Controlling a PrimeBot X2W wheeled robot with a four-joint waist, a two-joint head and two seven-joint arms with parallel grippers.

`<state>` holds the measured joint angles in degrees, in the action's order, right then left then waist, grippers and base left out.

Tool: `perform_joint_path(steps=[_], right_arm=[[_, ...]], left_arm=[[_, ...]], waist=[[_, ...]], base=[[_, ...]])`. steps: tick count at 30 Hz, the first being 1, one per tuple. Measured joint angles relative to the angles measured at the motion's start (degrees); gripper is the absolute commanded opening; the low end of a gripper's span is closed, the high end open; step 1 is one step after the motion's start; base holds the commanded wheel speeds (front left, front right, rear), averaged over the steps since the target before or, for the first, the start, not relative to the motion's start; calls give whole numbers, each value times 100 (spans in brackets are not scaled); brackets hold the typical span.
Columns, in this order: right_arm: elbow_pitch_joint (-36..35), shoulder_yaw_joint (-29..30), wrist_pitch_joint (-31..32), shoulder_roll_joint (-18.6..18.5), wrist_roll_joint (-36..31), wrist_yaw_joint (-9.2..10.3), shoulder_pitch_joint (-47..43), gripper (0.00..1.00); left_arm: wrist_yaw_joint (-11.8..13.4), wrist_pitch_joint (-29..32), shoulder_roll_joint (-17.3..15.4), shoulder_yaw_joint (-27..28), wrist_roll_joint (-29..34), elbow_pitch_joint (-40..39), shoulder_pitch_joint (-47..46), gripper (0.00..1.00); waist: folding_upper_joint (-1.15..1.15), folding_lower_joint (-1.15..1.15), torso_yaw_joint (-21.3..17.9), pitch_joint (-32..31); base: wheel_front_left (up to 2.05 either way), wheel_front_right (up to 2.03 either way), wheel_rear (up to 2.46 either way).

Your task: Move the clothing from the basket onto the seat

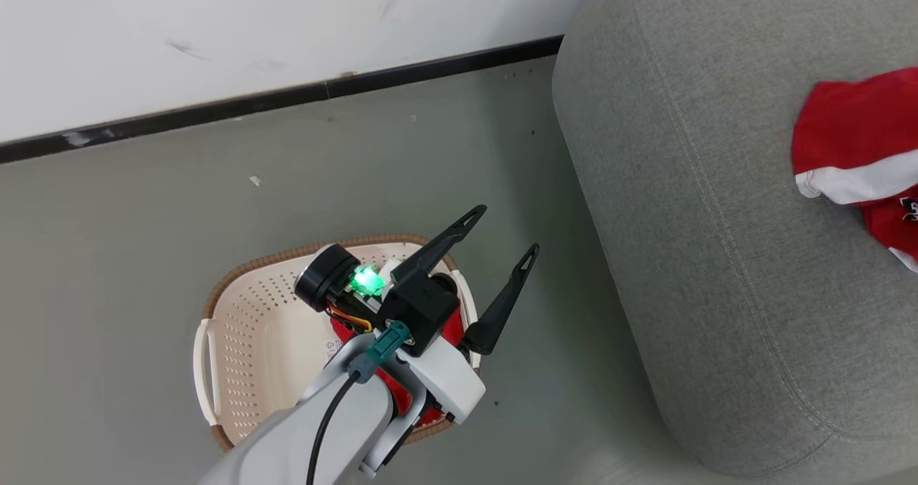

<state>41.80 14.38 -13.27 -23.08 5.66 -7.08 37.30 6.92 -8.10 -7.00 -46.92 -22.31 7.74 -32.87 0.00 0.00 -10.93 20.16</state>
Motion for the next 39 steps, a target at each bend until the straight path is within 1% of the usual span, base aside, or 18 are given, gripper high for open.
perform_joint_path(steps=[2,3,10,11,12,14,15,16,24,26,32,36,39], right_arm=[[110,3,-52,211,32,0,-100,0],[162,14,-66,380,35,0,-181,0],[204,104,-94,555,14,0,-214,0],[182,105,-96,595,-18,0,-214,4],[123,112,-96,648,-43,0,-219,24],[-65,122,-96,689,-67,0,-221,47],[-148,132,-103,675,-80,0,-220,87],[-256,143,-108,669,-103,0,-238,100],[-860,189,-119,711,-165,0,-731,100],[-1163,313,-119,783,-178,0,-1012,100],[-1686,353,-119,942,-174,0,-1433,100],[-2095,227,-119,1056,-176,0,-1578,100],[-2369,-10,-120,1149,-223,0,-1599,100]], left_arm=[[1,3,-21,7,27,-15,-31,100],[1,4,-26,21,29,-47,-77,100],[23,3,-79,85,77,-93,-123,100],[23,1,-89,93,77,-89,-139,100],[24,-3,-93,103,77,-88,-148,100],[23,-5,-94,113,76,-88,-160,100],[24,-15,-94,119,76,-86,-162,100],[24,-37,-96,124,75,-80,-162,100],[24,-193,-98,187,13,11,-159,100],[25,-264,-101,248,-14,48,-133,100],[107,-397,-182,472,-103,135,41,100],[215,-479,-254,672,-237,218,220,100],[313,-517,-301,873,-296,250,343,100]], waist=[[0,0,-3,71],[0,0,-7,135],[0,0,-30,291],[0,0,-41,302],[0,0,-51,304],[0,0,-66,300],[0,0,-73,297],[0,0,-81,292],[0,0,-143,202],[0,0,-164,143],[0,0,-192,-6],[0,0,-195,-129],[0,0,-186,-232]], base=[[0,0,0],[0,0,0],[0,0,0],[0,0,0],[0,0,0],[0,0,0],[0,0,0],[0,0,0],[0,0,0],[0,0,0],[0,0,0],[0,0,0],[0,0,0]])
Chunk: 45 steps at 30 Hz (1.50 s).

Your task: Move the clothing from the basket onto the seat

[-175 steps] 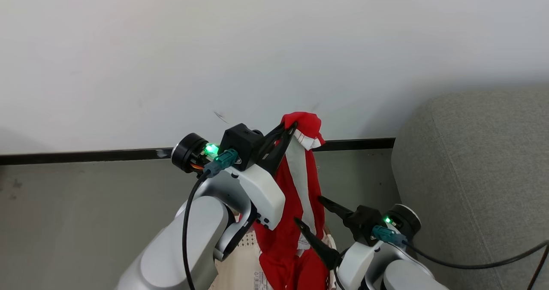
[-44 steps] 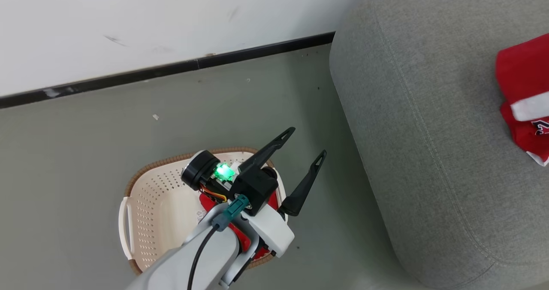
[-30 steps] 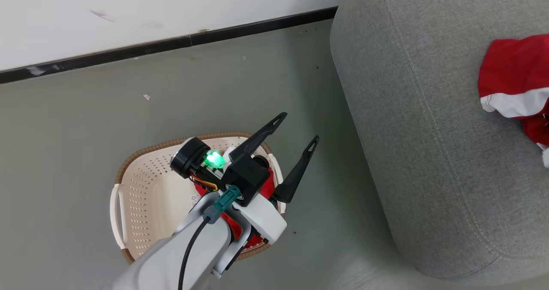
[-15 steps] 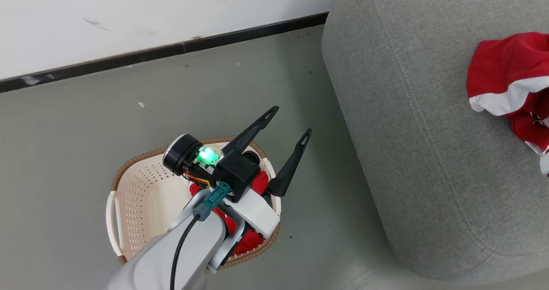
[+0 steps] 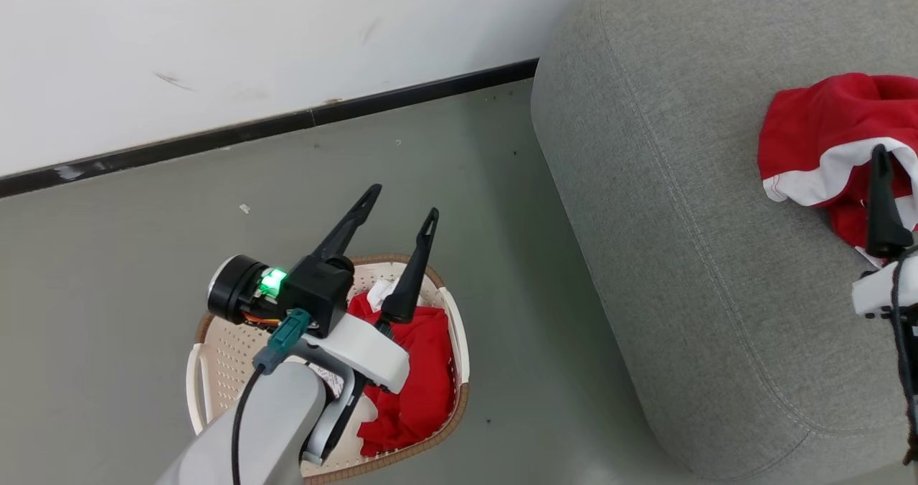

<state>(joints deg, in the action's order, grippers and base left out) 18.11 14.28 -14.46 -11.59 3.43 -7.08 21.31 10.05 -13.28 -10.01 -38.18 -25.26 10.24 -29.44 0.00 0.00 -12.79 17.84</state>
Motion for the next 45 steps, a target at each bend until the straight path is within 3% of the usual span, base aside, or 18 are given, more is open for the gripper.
perform_joint_path(steps=[10,17,25,45], right_arm=[[-633,-856,-10,335,-324,0,-13,100],[-687,-1191,-13,667,-372,0,-302,100],[-706,-1546,-14,745,-396,0,-657,100],[-844,-1367,-14,834,-413,0,-1714,100]], left_arm=[[377,-96,-240,759,-219,79,596,100],[625,-102,-359,1238,-357,130,1189,100],[803,-102,-421,1728,-352,-88,1616,100],[760,-101,-364,2087,-344,-288,2699,100]], waist=[[0,0,123,-404],[0,0,292,-724],[0,0,521,-1038],[0,0,1165,-1716]], base=[[0,0,0],[0,0,0],[0,0,0],[0,0,0]])
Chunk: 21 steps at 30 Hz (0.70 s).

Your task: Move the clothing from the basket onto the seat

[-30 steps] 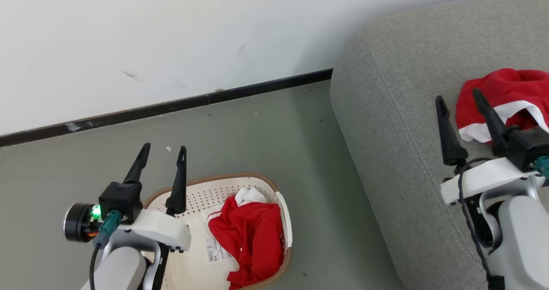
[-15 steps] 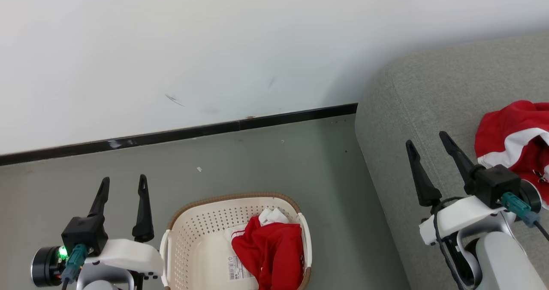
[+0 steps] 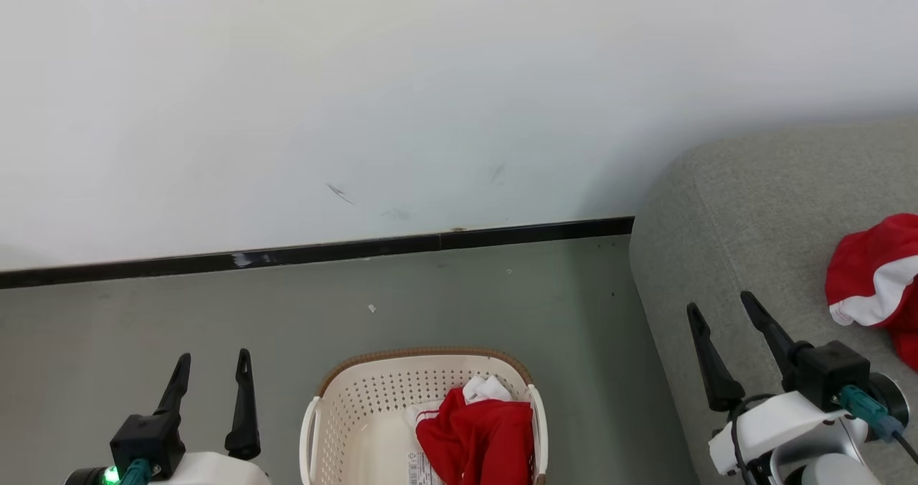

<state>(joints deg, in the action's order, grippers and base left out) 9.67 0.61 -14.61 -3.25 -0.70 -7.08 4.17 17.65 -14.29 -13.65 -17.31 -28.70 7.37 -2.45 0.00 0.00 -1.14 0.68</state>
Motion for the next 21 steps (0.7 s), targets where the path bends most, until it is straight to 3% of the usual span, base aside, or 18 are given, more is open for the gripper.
perform_joint_path(steps=[21], right_arm=[[-355,21,0,80,1,0,-519,100]], left_arm=[[-233,0,57,-15,57,-33,227,100]], waist=[[0,0,235,-227]], base=[[0,0,0]])
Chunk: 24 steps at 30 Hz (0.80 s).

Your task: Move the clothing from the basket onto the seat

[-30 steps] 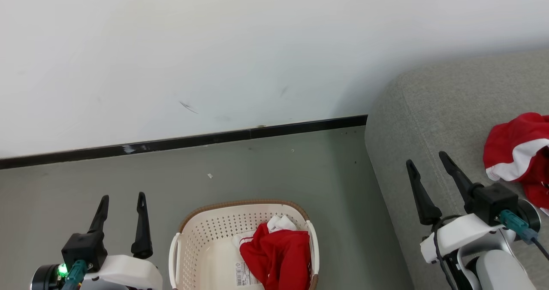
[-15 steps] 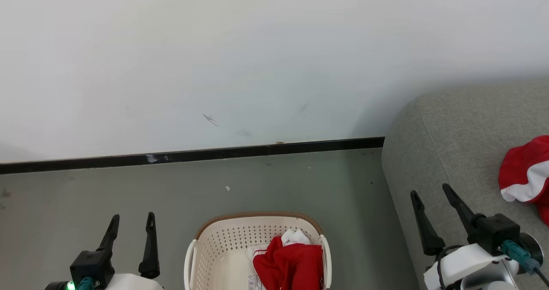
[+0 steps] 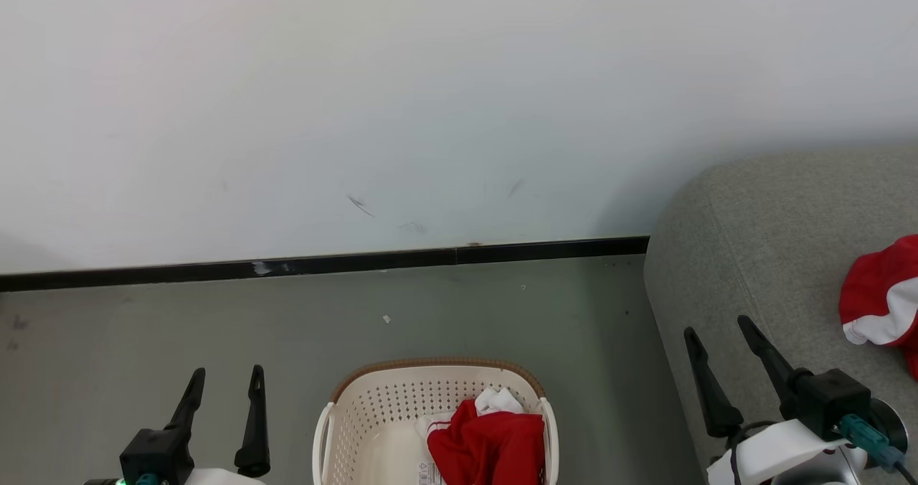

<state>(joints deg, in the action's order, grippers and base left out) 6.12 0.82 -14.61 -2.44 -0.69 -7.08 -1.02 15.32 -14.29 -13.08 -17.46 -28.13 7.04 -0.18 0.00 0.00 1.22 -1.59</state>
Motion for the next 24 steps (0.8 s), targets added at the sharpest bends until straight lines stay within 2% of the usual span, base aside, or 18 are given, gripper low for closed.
perform_joint_path(steps=[9,24], right_arm=[[-130,-23,0,3,0,0,-29,100],[-605,76,0,8,0,0,-74,100]], left_arm=[[-51,0,7,19,44,-24,38,100],[-391,89,-14,-394,210,316,-154,100]], waist=[[0,0,13,45],[0,0,-56,256]], base=[[0,0,0],[0,0,0]])
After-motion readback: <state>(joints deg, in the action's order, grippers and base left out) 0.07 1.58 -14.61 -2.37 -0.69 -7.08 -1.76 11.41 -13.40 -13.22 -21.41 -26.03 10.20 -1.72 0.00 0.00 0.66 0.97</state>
